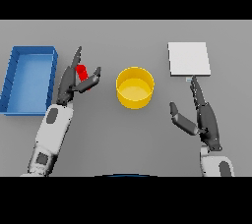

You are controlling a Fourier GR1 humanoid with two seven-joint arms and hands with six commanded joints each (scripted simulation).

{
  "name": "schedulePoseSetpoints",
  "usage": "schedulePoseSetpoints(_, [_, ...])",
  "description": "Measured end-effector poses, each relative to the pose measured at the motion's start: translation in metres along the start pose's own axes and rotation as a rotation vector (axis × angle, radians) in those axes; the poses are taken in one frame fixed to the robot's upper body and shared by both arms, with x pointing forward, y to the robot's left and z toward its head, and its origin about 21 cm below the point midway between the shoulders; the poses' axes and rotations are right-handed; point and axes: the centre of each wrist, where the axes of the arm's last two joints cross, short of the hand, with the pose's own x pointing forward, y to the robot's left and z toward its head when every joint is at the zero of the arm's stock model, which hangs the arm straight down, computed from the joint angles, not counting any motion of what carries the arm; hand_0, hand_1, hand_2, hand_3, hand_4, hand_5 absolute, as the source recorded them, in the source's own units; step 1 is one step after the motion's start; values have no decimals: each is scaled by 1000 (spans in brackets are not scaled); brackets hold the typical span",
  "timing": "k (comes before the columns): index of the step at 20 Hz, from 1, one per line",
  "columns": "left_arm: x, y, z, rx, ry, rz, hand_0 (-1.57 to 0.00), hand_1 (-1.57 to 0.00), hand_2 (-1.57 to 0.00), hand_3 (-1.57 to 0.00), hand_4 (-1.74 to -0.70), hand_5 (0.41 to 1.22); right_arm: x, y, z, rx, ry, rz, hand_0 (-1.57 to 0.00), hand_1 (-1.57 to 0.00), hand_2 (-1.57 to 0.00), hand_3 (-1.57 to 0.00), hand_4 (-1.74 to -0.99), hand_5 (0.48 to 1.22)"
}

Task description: Pick up the red beaker and tilt it to pour out 1 green nut into yellow bowl. Pick up the yellow bowl and place it on the metallic measuring scale.

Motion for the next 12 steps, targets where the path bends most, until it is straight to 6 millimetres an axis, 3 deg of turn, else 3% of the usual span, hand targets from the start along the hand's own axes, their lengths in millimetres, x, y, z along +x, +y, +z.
schedulePoseSetpoints(3, [-2, -1, -5, 6, -9, -5, 1, -24, -41, 1, -1297, 715, -2, 1, -2, 0, 23, -2, 1, 1, 1, 1, -1259, 691])
schedulePoseSetpoints(4, [-3, -9, -4, 19, -19, 7, -93, -141, -150, -47, -1324, 741, -1, 1, -3, -1, 10, 7, 1, 1, 1, 1, -1255, 691])
schedulePoseSetpoints(5, [-4, -9, -7, 34, -29, 9, -322, -364, -358, -218, -1355, 770, -1, 3, 0, -1, 3, 14, 1, 1, 1, 1, -1252, 690])
schedulePoseSetpoints(8, [-6, -15, -8, 68, -27, 19, -932, -953, -950, -761, -1529, 990, 2, -1, -1, -9, -8, 29, 1, 1, 1, 1, -1241, 695])
schedulePoseSetpoints(10, [-7, -18, -11, 50, -66, 19, -1162, -1176, -1173, -997, -1601, 1073, 1, 3, -2, -3, 6, 24, 1, 1, 1, 1, -1233, 688])
schedulePoseSetpoints(11, [-7, -20, -11, 50, -74, 36, -1244, -1255, -1253, -1111, -1572, 1103, 0, 4, -4, -6, 17, 10, 1, 1, 1, 1, -1233, 686])
schedulePoseSetpoints(12, [-7, -21, -10, 50, -69, 33, -1309, -1318, -1317, -1203, -1606, 1119, -2, 4, -3, -12, 17, 10, 1, 1, 1, 1, -1232, 685])
